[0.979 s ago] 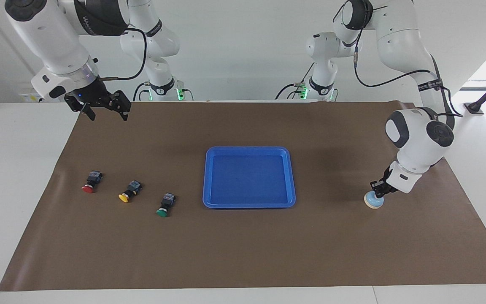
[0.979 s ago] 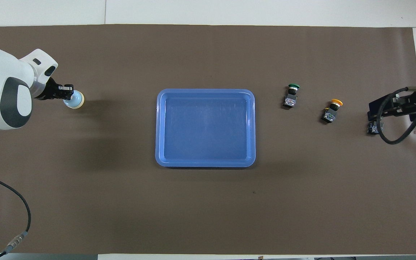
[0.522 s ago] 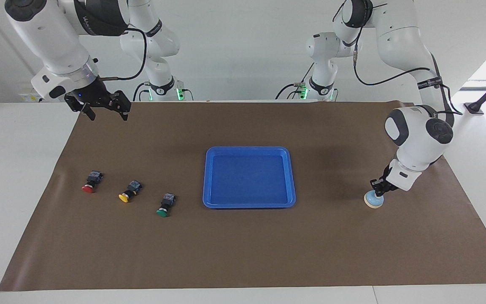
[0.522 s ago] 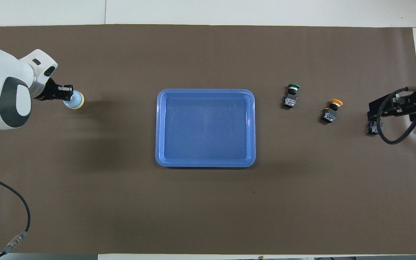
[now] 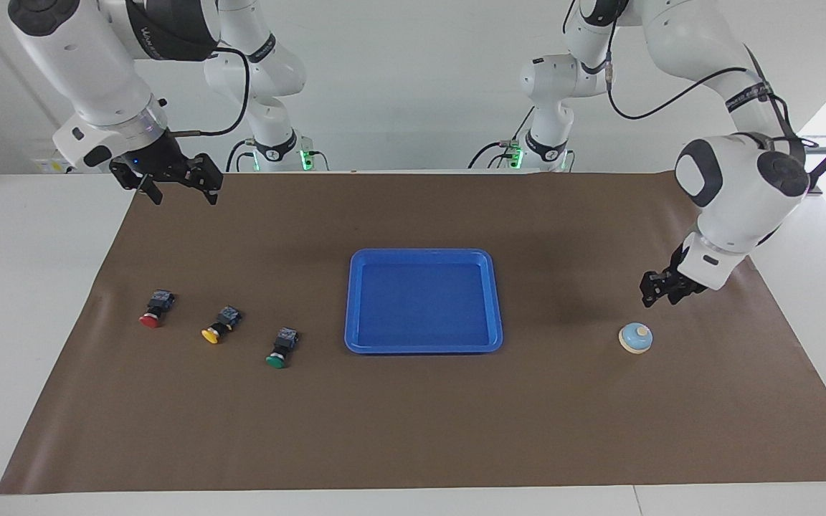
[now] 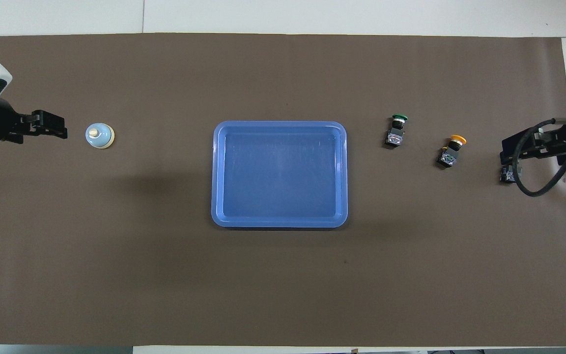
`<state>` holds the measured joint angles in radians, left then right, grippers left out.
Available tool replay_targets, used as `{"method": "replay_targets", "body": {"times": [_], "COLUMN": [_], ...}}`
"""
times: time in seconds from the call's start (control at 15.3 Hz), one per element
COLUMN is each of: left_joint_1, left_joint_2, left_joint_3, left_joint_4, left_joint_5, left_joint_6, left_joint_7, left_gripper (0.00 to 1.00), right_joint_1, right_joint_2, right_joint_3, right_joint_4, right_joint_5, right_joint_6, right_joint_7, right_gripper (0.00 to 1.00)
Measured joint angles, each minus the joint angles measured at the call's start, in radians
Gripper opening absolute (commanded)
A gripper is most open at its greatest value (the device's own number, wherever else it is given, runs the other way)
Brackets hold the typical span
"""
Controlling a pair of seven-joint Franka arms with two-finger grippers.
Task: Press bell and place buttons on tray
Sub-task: 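Lift the left gripper off the bell and draw it back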
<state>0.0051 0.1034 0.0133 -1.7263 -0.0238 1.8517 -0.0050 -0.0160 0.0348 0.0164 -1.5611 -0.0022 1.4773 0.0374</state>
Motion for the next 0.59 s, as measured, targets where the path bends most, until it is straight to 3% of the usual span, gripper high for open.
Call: {"method": "replay_targets", "body": {"times": [0.26,0.59], "left_joint_1": [0.001,0.001], "left_joint_2": [-0.094,-0.126], "left_joint_3": [0.003,0.003], "left_joint_4": [-0.001,0.032], "left_joint_5": [0.0,0.0], "left_joint_6": [-0.092,-0.186], "left_joint_7": [0.0,0.0], "left_gripper": [1.0,1.0], "right_joint_1": [0.0,0.0], "right_joint_2": [0.0,0.0], "right_joint_3": [0.0,0.0], "right_joint_4": [0.0,0.0], "right_joint_5": [0.0,0.0], "right_joint_6": [0.0,0.0], "right_joint_7": [0.0,0.0], "right_gripper": [1.0,1.0]}}
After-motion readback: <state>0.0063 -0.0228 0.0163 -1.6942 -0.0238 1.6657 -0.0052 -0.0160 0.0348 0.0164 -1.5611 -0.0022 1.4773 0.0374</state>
